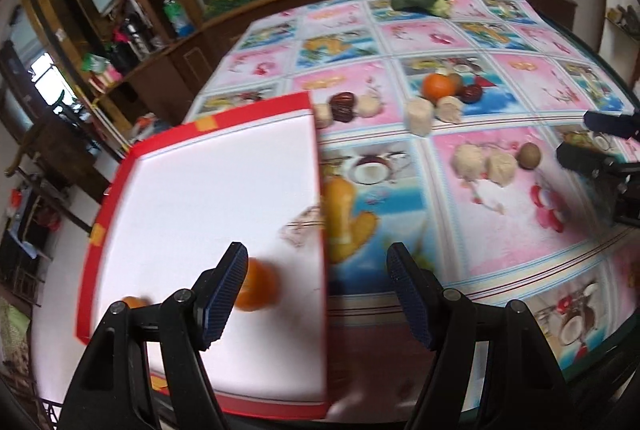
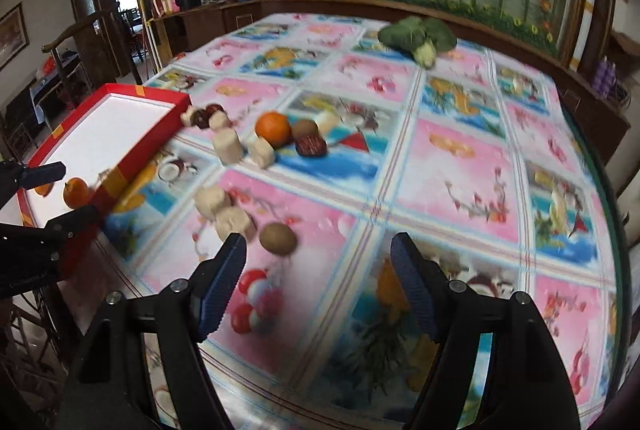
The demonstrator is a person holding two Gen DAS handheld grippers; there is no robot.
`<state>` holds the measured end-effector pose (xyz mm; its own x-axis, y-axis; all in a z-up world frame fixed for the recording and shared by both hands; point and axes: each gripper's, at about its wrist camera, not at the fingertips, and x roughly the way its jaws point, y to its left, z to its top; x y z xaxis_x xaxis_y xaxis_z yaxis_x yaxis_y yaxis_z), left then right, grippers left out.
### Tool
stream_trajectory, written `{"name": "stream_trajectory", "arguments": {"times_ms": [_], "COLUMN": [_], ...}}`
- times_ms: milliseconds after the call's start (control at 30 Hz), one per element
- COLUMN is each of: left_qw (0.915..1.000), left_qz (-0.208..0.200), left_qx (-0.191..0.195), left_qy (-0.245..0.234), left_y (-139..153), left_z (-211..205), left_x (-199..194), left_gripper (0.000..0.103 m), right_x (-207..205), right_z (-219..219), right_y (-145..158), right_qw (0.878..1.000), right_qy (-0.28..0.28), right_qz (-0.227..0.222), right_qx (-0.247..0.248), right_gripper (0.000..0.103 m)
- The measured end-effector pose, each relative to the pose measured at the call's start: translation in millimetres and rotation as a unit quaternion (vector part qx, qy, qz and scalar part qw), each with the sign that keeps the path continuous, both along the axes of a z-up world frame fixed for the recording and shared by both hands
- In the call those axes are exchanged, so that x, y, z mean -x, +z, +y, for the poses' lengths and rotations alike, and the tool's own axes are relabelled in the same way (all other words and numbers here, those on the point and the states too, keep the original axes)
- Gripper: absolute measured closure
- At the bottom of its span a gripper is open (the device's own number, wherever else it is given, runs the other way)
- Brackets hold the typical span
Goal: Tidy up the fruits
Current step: 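Move both open grippers back toward the fruits on the tablecloth, then grasp a brown kiwi with the right gripper while the left gripper grasps a round pastry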
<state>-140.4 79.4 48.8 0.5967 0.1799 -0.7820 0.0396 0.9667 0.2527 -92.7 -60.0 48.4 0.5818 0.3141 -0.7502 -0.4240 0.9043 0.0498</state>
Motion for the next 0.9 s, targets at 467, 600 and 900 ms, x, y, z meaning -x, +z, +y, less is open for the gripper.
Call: {"name": "stream_trajectory", "arguments": {"times_ms": [467, 600, 900], "left_qw": [0.9969, 0.9942, 0.9864], "left_qz": [0.016, 0.034, 0.077], "left_qx": [0.029, 0.038, 0.075], "left_qy": [-0.072, -0.094, -0.125], "left_y": [-6.9, -13.4, -29.0], "left_z": [-39.3, -48.6, -62.9], "left_x": [-37.9, -46.0, -69.6], "left_gripper": [0.032, 0.032, 0.052], "right_x": [-26.4, -26.7, -34.2], "right_z": [23.8, 29.1, 12.2], "right_y": [-24.8, -27.8, -27.1], "right_qw": [0.999, 0.999, 0.999], "right_qy": [0.017, 0.022, -0.004], "right_qz": [0.047, 0.040, 0.048], "right_qx": [0.002, 0.019, -0.006], "right_gripper": [0.052, 0.057, 0.080]}}
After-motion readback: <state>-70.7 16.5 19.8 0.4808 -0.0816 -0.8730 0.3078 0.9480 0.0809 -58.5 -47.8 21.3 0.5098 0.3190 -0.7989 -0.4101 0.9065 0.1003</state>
